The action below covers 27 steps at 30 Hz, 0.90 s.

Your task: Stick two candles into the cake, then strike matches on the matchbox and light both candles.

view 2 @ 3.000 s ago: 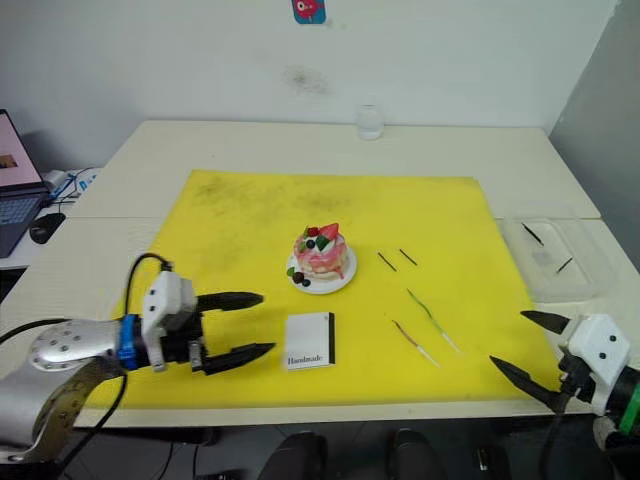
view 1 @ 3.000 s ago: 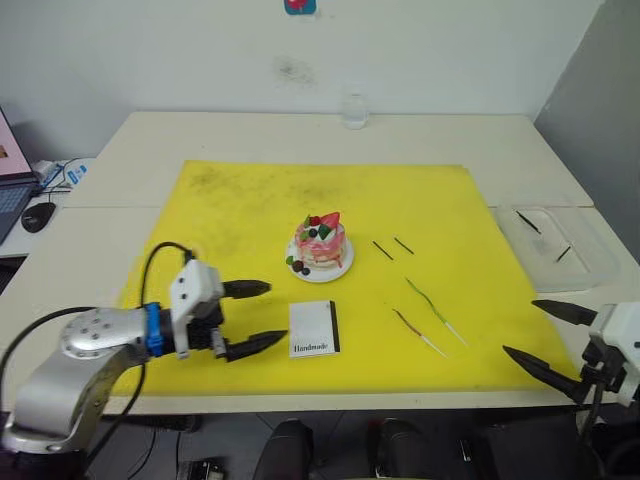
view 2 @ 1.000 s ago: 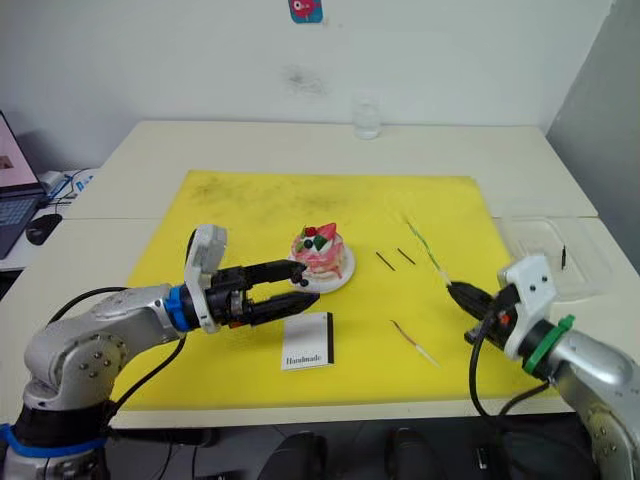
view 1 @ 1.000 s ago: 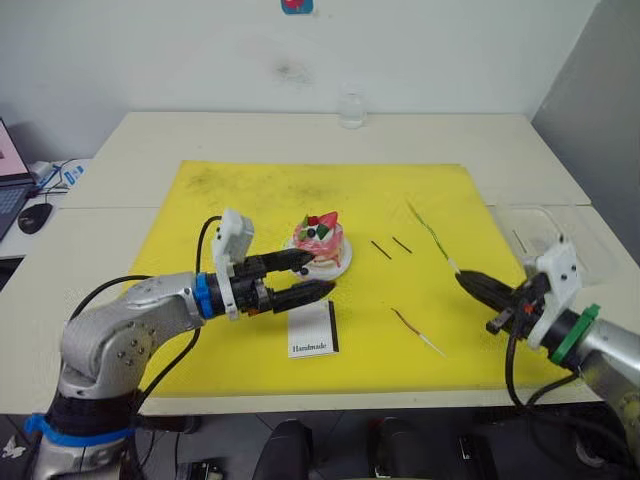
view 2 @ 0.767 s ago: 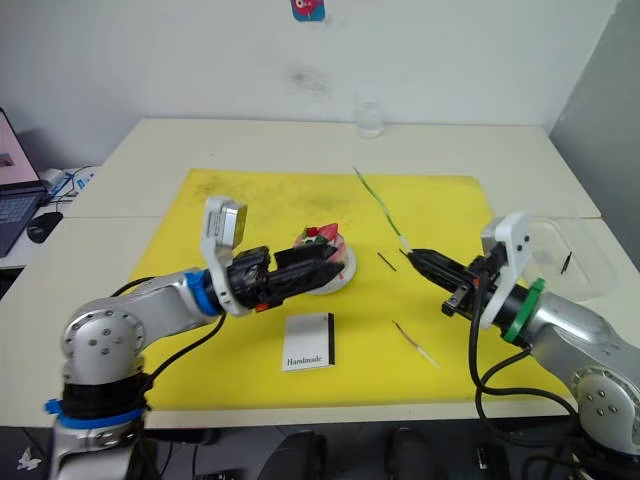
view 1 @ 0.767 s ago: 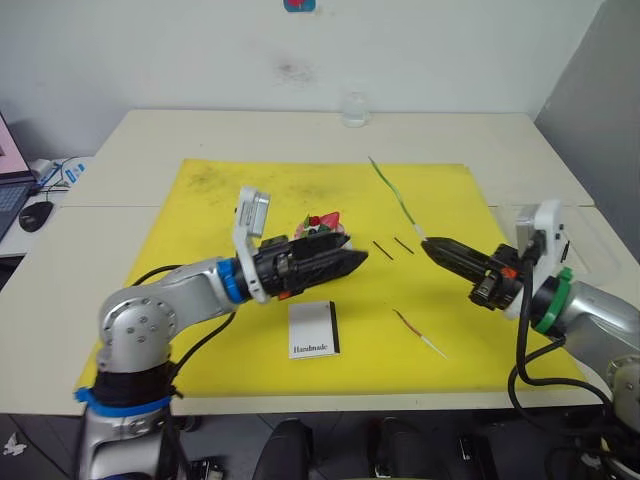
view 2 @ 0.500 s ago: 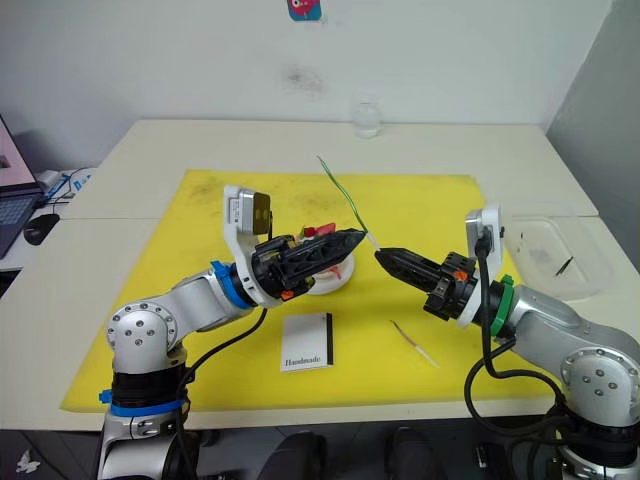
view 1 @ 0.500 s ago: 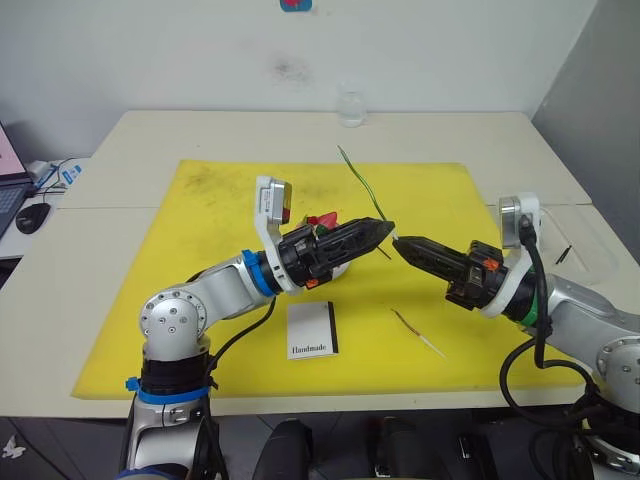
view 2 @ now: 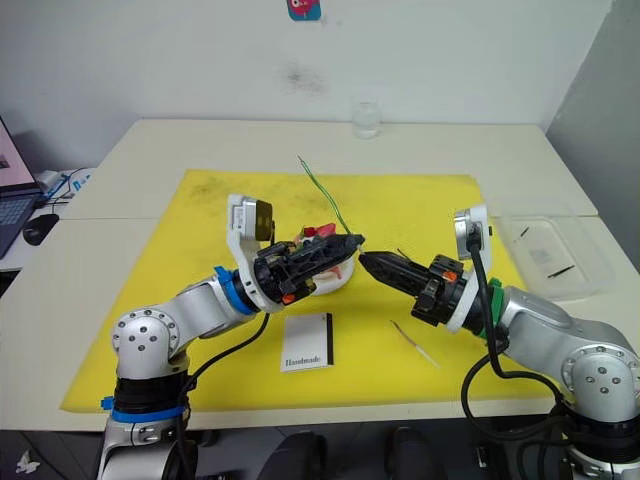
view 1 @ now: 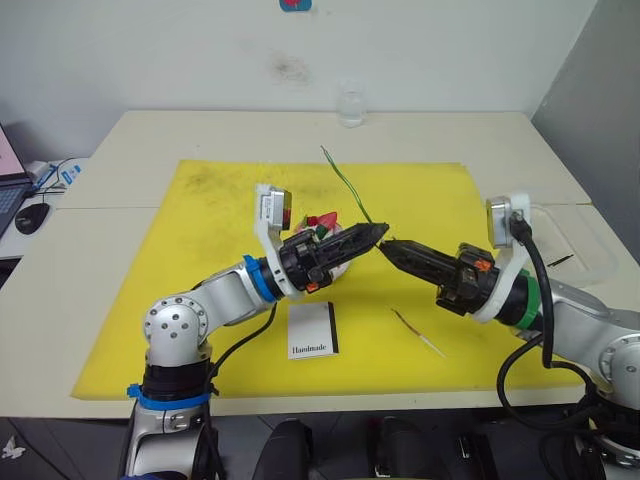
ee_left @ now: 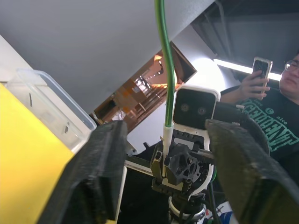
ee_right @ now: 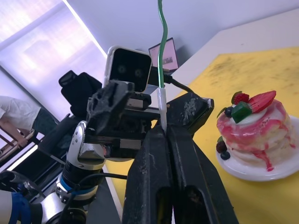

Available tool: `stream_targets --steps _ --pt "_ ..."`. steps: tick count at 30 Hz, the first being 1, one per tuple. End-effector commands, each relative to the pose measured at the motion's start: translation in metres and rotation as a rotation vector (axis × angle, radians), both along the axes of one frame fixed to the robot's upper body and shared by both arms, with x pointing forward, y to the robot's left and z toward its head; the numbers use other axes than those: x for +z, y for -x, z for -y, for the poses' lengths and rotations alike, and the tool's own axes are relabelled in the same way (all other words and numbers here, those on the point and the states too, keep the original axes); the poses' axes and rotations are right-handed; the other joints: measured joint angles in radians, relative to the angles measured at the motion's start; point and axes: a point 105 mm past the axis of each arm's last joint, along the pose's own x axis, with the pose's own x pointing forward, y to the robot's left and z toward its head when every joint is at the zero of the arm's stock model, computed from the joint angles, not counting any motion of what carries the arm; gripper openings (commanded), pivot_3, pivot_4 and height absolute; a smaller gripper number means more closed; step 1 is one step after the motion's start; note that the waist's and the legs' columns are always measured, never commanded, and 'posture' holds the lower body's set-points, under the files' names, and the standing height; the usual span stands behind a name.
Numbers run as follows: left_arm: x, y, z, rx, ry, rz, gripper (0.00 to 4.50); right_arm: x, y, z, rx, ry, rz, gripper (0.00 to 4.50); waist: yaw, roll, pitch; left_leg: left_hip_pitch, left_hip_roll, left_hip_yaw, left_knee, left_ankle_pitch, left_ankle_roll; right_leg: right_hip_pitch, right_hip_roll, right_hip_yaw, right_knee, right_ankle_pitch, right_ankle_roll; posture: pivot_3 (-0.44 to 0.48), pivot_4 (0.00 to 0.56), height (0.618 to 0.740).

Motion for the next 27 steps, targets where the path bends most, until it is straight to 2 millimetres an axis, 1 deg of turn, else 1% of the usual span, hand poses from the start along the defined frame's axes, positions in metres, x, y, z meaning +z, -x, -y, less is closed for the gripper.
stream_targets --steps 1,2,3,5,7,10,11,13,15,16,17,19,21,23,24,27 --pt "0.007 0.004 0.000 -0.024 0.039 0.020 1.68 0.008 0.006 -0.003 0.015 -0.022 0.032 0.00 0.000 0.000 0.000 0.000 0.000 0.000 0.000 0.000 0.000 0.000 0.000 0.000 0.000 0.000 0.000 0.000 0.150 0.740" --pt "0.008 0.004 0.000 -0.024 0.040 0.020 1.29 0.008 0.006 -0.003 0.015 -0.022 0.032 0.00 0.000 0.000 0.000 0.000 0.000 0.000 0.000 0.000 0.000 0.000 0.000 0.000 0.000 0.000 0.000 0.000 0.150 0.740" --pt "0.007 0.004 0.000 -0.025 0.039 0.021 1.08 0.008 0.007 -0.003 0.014 -0.022 0.031 0.00 0.000 0.000 0.000 0.000 0.000 0.000 0.000 0.000 0.000 0.000 0.000 0.000 0.000 0.000 0.000 0.000 0.150 0.740" --pt "0.007 0.004 -0.001 -0.024 0.038 0.021 0.50 0.007 0.007 -0.003 0.013 -0.021 0.030 0.00 0.000 0.000 0.000 0.000 0.000 0.000 0.000 0.000 0.000 0.000 0.000 0.000 0.000 0.000 0.000 0.000 0.150 0.740" --pt "0.007 0.005 -0.001 -0.028 0.031 0.025 0.01 0.007 0.006 -0.003 0.009 -0.018 0.029 0.00 0.000 0.000 0.000 0.000 0.000 0.000 0.000 0.000 0.000 0.000 0.000 0.000 0.000 0.000 0.000 0.000 0.150 0.740" --pt "0.006 0.006 -0.001 -0.036 0.027 0.027 0.01 0.007 0.008 -0.004 0.026 -0.031 0.019 0.00 0.000 0.000 0.000 0.000 0.000 0.000 0.000 0.000 0.000 0.000 0.000 0.000 0.000 0.000 0.000 0.000 0.150 0.740" --pt "0.006 0.007 -0.001 -0.035 0.029 0.029 0.00 0.007 0.008 -0.004 0.024 -0.030 0.021 0.32 0.000 0.000 0.000 0.000 0.000 0.000 0.000 0.000 0.000 0.000 0.000 0.000 0.000 0.000 0.000 0.000 0.150 0.740" --pt "0.008 0.006 -0.002 -0.032 0.032 0.033 0.00 0.007 0.007 -0.004 0.021 -0.025 0.027 0.55 0.000 0.000 0.000 0.000 0.000 0.000 0.000 0.000 0.000 0.000 0.000 0.000 0.000 0.000 0.000 0.000 0.150 0.740" --pt "0.012 0.005 -0.006 -0.008 0.028 0.058 0.00 0.007 0.006 -0.003 0.014 -0.012 0.036 1.23 0.000 0.000 0.000 0.000 0.000 0.000 0.000 0.000 0.000 0.000 0.000 0.000 -0.001 0.000 0.000 0.000 0.150 0.740" --pt "0.015 0.003 -0.009 0.011 0.021 0.076 0.00 0.007 0.006 -0.002 0.010 -0.006 0.039 1.64 0.000 0.000 0.000 0.000 0.000 0.000 0.000 0.000 0.000 0.000 0.000 0.000 -0.001 0.000 0.000 0.000 0.150 0.740" --pt "0.017 0.002 -0.012 0.031 0.011 0.093 0.00 0.007 0.005 -0.001 0.007 -0.001 0.041 1.91 0.000 0.000 0.000 0.000 0.000 0.000 0.000 0.000 0.000 0.000 0.000 0.000 -0.001 0.000 0.000 0.000 0.150 0.740" --pt "0.021 -0.001 -0.020 0.080 -0.032 0.139 0.00 0.005 0.004 0.003 -0.003 0.026 0.050 2.65 0.000 0.000 0.000 -0.001 0.000 0.000 0.000 0.000 0.000 -0.001 0.000 0.000 -0.001 0.000 0.000 0.000 0.150 0.740" --pt "0.027 -0.006 -0.033 0.153 -0.099 0.203 0.00 0.001 0.003 0.007 -0.011 0.112 0.094 3.24 0.000 0.000 0.000 -0.001 0.001 0.000 -0.001 0.000 0.000 -0.001 0.000 0.000 -0.001 0.000 0.000 0.000 0.150 0.740" --pt "0.033 -0.010 -0.048 0.225 -0.181 0.275 0.00 -0.002 0.001 0.011 -0.019 0.206 0.158 3.98 0.000 0.000 0.000 -0.002 0.001 0.001 -0.001 0.000 0.000 -0.003 0.000 0.000 -0.001 0.000 0.000 0.000 0.150 0.740" --pt "0.037 -0.014 -0.057 0.271 -0.217 0.306 0.00 -0.003 0.001 0.012 -0.017 0.254 0.196 4.23 0.000 0.000 0.000 -0.002 0.001 0.001 -0.002 0.000 0.000 -0.003 0.000 0.000 -0.001 0.000 0.000 0.000 0.150 0.740" --pt "0.042 -0.030 -0.090 0.447 -0.399 0.436 0.00 -0.006 -0.004 0.013 -0.012 0.398 0.317 4.23 -0.001 0.000 0.000 -0.003 0.001 0.001 -0.002 0.000 0.000 -0.005 0.002 0.000 -0.001 0.000 0.000 0.000 0.150 0.740"
